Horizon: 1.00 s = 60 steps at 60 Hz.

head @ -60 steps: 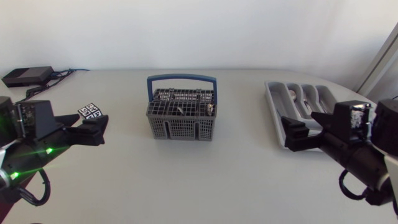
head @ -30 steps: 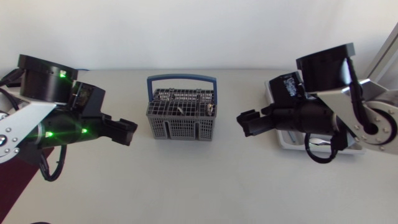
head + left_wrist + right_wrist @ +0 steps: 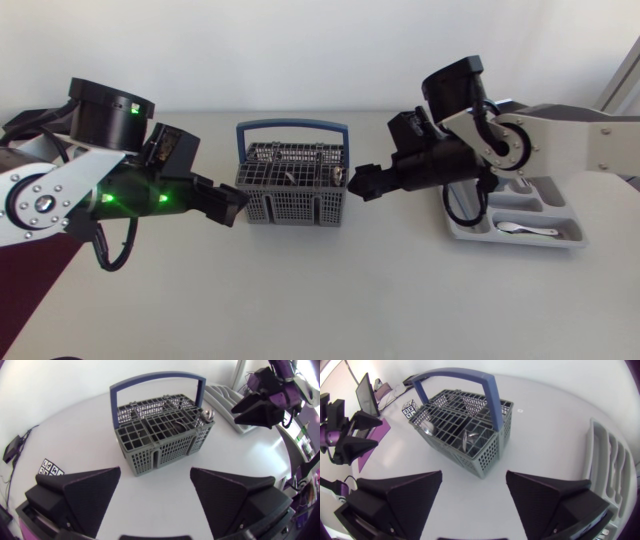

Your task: Transfer all utensils from the basket to the drawer tray.

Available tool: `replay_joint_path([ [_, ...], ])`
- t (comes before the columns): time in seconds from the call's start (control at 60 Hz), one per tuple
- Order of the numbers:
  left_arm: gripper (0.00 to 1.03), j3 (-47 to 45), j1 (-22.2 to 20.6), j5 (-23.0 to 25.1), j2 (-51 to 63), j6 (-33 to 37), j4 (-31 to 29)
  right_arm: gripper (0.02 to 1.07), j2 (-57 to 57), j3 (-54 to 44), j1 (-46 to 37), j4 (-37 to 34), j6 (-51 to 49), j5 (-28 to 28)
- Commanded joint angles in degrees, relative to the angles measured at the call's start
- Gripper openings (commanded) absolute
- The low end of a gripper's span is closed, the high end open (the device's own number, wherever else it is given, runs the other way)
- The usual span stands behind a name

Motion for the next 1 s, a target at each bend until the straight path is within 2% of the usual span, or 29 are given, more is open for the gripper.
replay_joint_path([
  [0.0, 0.97, 2.35, -0.35, 1.05, 2.40, 1.04, 1.69, 0.81, 2.91, 2.34, 0.97, 0.79, 1.63, -0.20],
  [0.1, 0.97, 2.96, -0.35, 1.14, 4.42, 1.04, 3.45, 0.73, 5.72, 4.19, 1.15, 1.23, 1.81, -0.46],
  [0.217, 0.97, 4.46, -0.35, 1.22, 6.53, 1.13, 4.07, 0.58, 8.18, 6.47, 0.62, 2.10, 1.81, -1.52],
  [0.383, 0.97, 5.42, -0.35, 1.31, 8.11, 1.13, 5.30, 0.47, 11.61, 10.78, 0.53, 1.93, 2.86, -3.10],
  [0.533, 0.97, 5.77, -0.26, 1.40, 9.43, 1.21, 6.53, 0.46, 14.77, 13.50, 1.32, 1.75, 4.18, -3.19],
  [0.6, 0.97, 5.77, -0.17, 1.40, 9.69, 1.30, 6.62, 0.38, 16.27, 14.47, 1.50, 1.58, 4.36, -3.28],
  [0.667, 0.97, 5.60, -0.08, 1.66, 9.69, 1.30, 6.79, 0.35, 16.97, 14.73, 1.59, 1.49, 4.71, -3.28],
  [0.983, 0.97, 4.46, 0.18, 1.84, 9.78, 1.39, 7.85, 0.36, 15.74, 13.85, 1.94, 0.35, 5.24, -3.10],
])
